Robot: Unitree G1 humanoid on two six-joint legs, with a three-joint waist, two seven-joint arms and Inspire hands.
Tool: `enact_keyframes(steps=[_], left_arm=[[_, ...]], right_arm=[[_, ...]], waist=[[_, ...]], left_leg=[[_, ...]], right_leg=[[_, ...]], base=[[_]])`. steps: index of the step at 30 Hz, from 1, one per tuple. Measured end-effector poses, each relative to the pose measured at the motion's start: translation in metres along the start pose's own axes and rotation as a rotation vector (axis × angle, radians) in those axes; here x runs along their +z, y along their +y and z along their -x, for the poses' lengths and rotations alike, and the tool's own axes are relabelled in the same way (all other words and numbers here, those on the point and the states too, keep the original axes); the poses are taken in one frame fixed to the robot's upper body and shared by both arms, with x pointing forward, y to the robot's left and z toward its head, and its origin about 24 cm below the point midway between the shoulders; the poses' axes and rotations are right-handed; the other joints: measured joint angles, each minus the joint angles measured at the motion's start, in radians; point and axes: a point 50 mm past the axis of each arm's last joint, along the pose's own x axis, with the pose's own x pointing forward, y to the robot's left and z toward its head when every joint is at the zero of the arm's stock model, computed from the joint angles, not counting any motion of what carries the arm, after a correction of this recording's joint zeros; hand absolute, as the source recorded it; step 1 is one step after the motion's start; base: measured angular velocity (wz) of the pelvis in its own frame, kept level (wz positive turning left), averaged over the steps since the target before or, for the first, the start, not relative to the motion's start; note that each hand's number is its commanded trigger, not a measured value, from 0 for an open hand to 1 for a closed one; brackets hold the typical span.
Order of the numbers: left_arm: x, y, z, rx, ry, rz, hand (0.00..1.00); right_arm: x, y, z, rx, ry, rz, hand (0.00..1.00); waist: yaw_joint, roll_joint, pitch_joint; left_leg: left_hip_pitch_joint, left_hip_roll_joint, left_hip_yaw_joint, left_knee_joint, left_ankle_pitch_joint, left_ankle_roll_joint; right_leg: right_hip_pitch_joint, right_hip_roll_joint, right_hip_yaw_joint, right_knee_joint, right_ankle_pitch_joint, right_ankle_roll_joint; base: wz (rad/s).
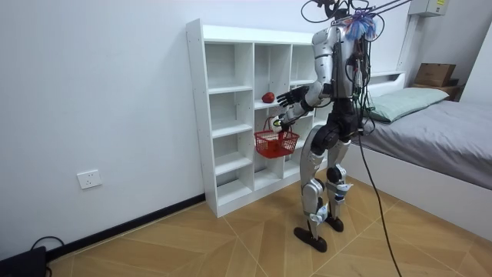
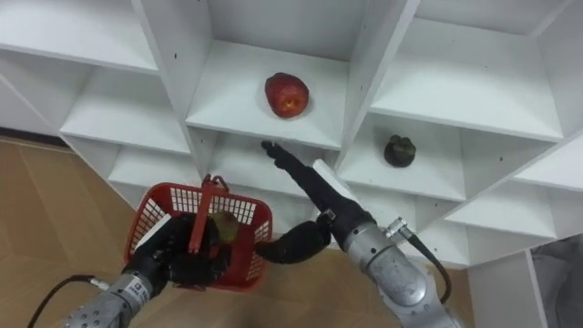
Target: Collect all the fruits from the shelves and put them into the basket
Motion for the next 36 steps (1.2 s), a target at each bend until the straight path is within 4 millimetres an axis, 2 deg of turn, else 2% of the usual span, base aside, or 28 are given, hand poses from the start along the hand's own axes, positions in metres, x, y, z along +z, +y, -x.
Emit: enact_keyframes(steps=[3, 15, 17, 20, 29, 36], left_arm=[[-0.003, 0.004, 0.001, 0.023, 0.013, -0.005, 1.0], [-0.011, 0.009, 0.003, 0.069, 0.043, -0.016, 1.0], [-0.013, 0.012, 0.004, 0.082, 0.054, -0.023, 1.0], [-0.015, 0.016, 0.004, 0.091, 0.063, -0.027, 1.0], [-0.013, 0.019, 0.003, 0.094, 0.055, -0.011, 1.0], [-0.008, 0.021, -0.001, 0.091, 0.043, -0.017, 1.0]], right_arm=[[0.009, -0.003, -0.003, -0.024, -0.039, 0.012, 0.0], [0.012, -0.017, -0.002, -0.156, -0.075, -0.032, 0.0], [0.017, -0.022, -0.005, -0.18, -0.094, -0.015, 0.0], [0.022, -0.031, -0.01, -0.211, -0.123, 0.011, 0.0], [0.036, -0.062, -0.028, -0.326, -0.163, 0.053, 0.0], [0.041, -0.075, -0.037, -0.375, -0.186, 0.027, 0.0]], waist=[[0.008, -0.012, -0.0005], [0.013, -0.02, 0.0021], [0.01, -0.025, 0.0049], [0.011, -0.027, 0.0047], [0.013, -0.05, 0.0125], [0.014, -0.049, 0.013]], left_leg=[[0.001, 0.0, -0.003, 0.002, 0.0, 0.0], [0.034, -0.001, -0.024, -0.008, -0.002, -0.003], [0.028, -0.001, -0.034, -0.01, -0.003, -0.005], [0.019, -0.002, -0.047, -0.007, -0.003, -0.006], [-0.001, 0.0, -0.054, 0.001, -0.004, -0.005], [-0.027, 0.0, -0.07, 0.011, -0.004, -0.006]], right_leg=[[0.004, 0.0, -0.002, 0.0, 0.0, 0.0], [0.06, 0.004, -0.025, -0.037, 0.004, 0.002], [0.06, 0.008, -0.027, -0.043, 0.005, 0.001], [0.058, 0.009, -0.036, -0.051, 0.005, 0.001], [0.048, 0.005, -0.053, -0.048, 0.005, 0.001], [0.03, 0.003, -0.073, -0.038, 0.007, -0.001]], base=[[0.02], [0.05], [0.02], [0.11], [0.05], [0.07]])
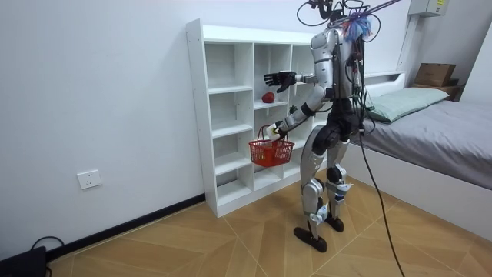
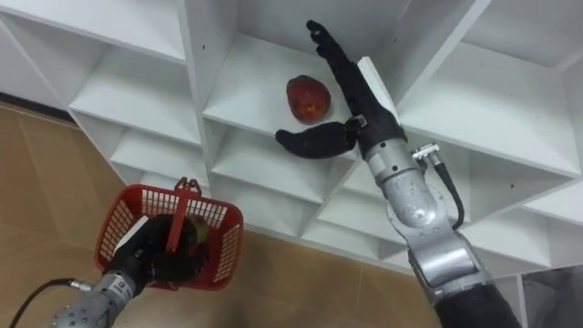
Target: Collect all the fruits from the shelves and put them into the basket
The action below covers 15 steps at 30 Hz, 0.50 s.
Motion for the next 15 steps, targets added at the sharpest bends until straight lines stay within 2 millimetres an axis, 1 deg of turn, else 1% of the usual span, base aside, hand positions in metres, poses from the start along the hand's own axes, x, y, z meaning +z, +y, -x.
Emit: enact_keyframes(steps=[4, 7, 10, 15], left_arm=[[-0.004, -0.001, 0.0, -0.002, 0.021, -0.005, 1.0], [-0.005, -0.003, -0.001, -0.005, 0.025, -0.01, 1.0], [-0.006, -0.004, -0.002, -0.007, 0.03, -0.004, 1.0], [0.0, -0.008, -0.009, -0.016, 0.017, 0.005, 1.0]], right_arm=[[-0.003, -0.004, -0.005, -0.029, 0.012, 0.013, 0.0], [-0.002, -0.006, -0.006, -0.057, 0.009, 0.022, 0.0], [-0.007, -0.009, -0.009, -0.089, 0.016, 0.033, 0.0], [-0.015, -0.015, -0.014, -0.15, 0.042, 0.063, 0.0]], waist=[[-0.002, 0.001, 0.0008], [0.001, 0.001, 0.0009], [0.003, 0.005, 0.0039], [0.03, 0.014, 0.0097]], left_leg=[[-0.013, -0.001, -0.011, 0.0, 0.0, 0.0], [-0.017, -0.002, -0.018, 0.001, 0.0, 0.0], [-0.023, -0.002, -0.022, 0.005, 0.0, 0.0], [-0.031, -0.003, -0.022, 0.005, 0.003, 0.0]], right_leg=[[-0.003, -0.001, -0.009, 0.003, 0.0, 0.0], [-0.003, -0.003, -0.021, 0.003, 0.0, 0.0], [-0.004, -0.002, -0.021, 0.002, 0.0, 0.0], [-0.012, -0.004, -0.022, 0.006, 0.0, 0.0]], base=[[0.09], [0.11], [0.07], [0.0]])
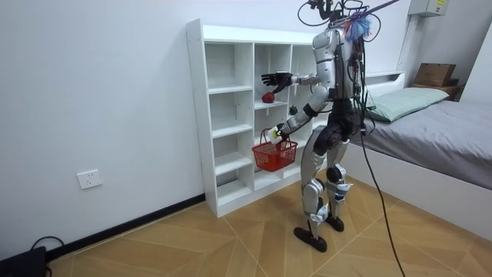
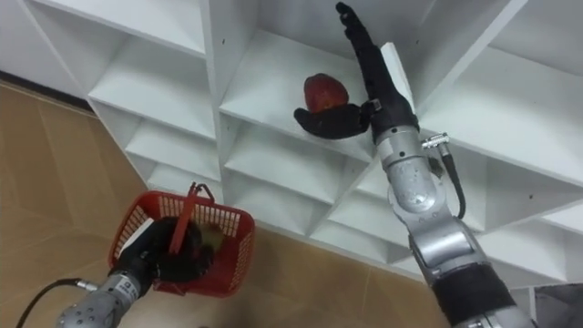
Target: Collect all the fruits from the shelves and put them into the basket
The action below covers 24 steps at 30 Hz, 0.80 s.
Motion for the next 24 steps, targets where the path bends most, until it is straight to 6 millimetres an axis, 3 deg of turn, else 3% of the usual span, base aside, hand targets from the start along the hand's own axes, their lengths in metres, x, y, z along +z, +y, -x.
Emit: enact_keyframes(steps=[10, 15, 24], left_arm=[[0.004, -0.007, -0.01, -0.021, 0.002, 0.002, 1.0], [0.003, -0.008, -0.012, -0.03, 0.02, -0.003, 1.0], [0.005, -0.009, -0.015, -0.035, 0.028, -0.003, 1.0]], right_arm=[[-0.017, -0.006, -0.002, -0.07, 0.072, 0.064, 0.0], [-0.021, -0.01, -0.008, -0.094, 0.102, 0.074, 0.0], [-0.027, -0.014, -0.016, -0.11, 0.145, 0.083, 0.0]], waist=[[0.02, -0.004, 0.0011], [0.021, -0.016, 0.0084], [0.024, -0.007, 0.0144]], left_leg=[[-0.061, -0.018, 0.003, 0.0, 0.026, 0.011], [-0.069, -0.022, 0.003, 0.001, 0.029, 0.015], [-0.086, -0.021, 0.003, 0.0, 0.035, 0.015]], right_leg=[[-0.069, -0.026, -0.014, 0.025, -0.001, 0.001], [-0.071, -0.031, -0.019, 0.025, -0.002, 0.005], [-0.085, -0.029, -0.029, 0.033, -0.002, 0.005]], base=[[0.06], [0.04], [0.04]])
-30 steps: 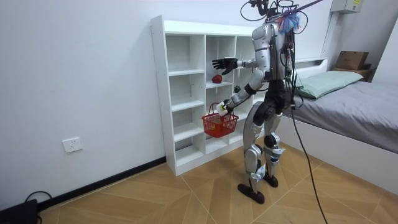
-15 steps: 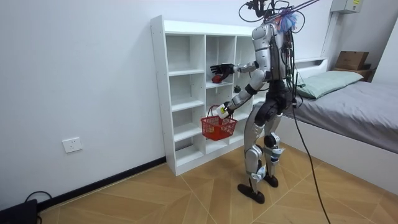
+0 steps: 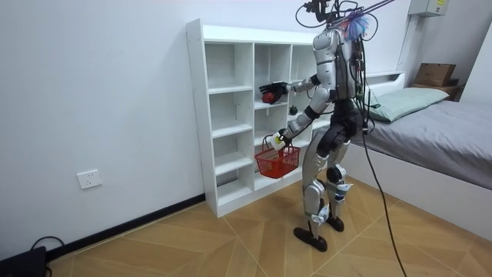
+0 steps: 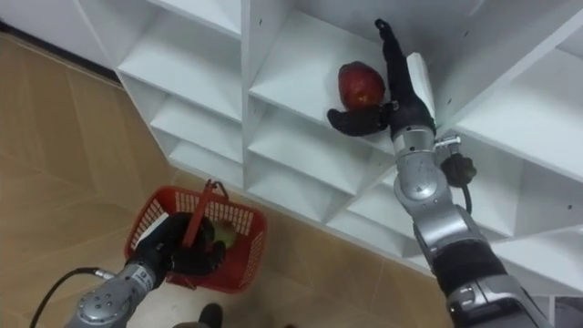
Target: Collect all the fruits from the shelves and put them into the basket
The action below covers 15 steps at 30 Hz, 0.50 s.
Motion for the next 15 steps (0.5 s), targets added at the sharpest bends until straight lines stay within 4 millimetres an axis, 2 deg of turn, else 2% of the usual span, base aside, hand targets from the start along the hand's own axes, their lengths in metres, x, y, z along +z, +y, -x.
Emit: enact_keyframes(steps=[2, 6, 15], left_arm=[[0.004, 0.0, -0.002, 0.0, -0.012, -0.003, 1.0], [0.008, 0.001, -0.004, 0.002, -0.023, -0.006, 1.0], [0.012, -0.003, -0.007, -0.008, -0.036, 0.002, 1.0]], right_arm=[[-0.001, -0.002, -0.002, -0.011, 0.009, -0.013, 0.0], [-0.002, -0.003, -0.002, -0.014, 0.008, -0.016, 0.0], [-0.007, -0.007, -0.001, -0.03, 0.026, -0.015, 0.0]], waist=[[0.004, 0.004, 0.0028], [0.009, 0.011, 0.0022], [0.022, 0.024, -0.0035]], left_leg=[[0.0, 0.0, -0.001, 0.0, 0.001, 0.0], [0.0, 0.0, -0.001, -0.001, 0.001, 0.0], [0.008, -0.008, -0.013, -0.018, 0.017, -0.002]], right_leg=[[0.0, 0.0, 0.0, 0.0, 0.0, 0.0], [0.0, 0.0, 0.0, 0.0, 0.0, 0.0], [-0.001, -0.005, 0.005, 0.0, 0.0, 0.0]], base=[[0.0], [0.0], [0.03]])
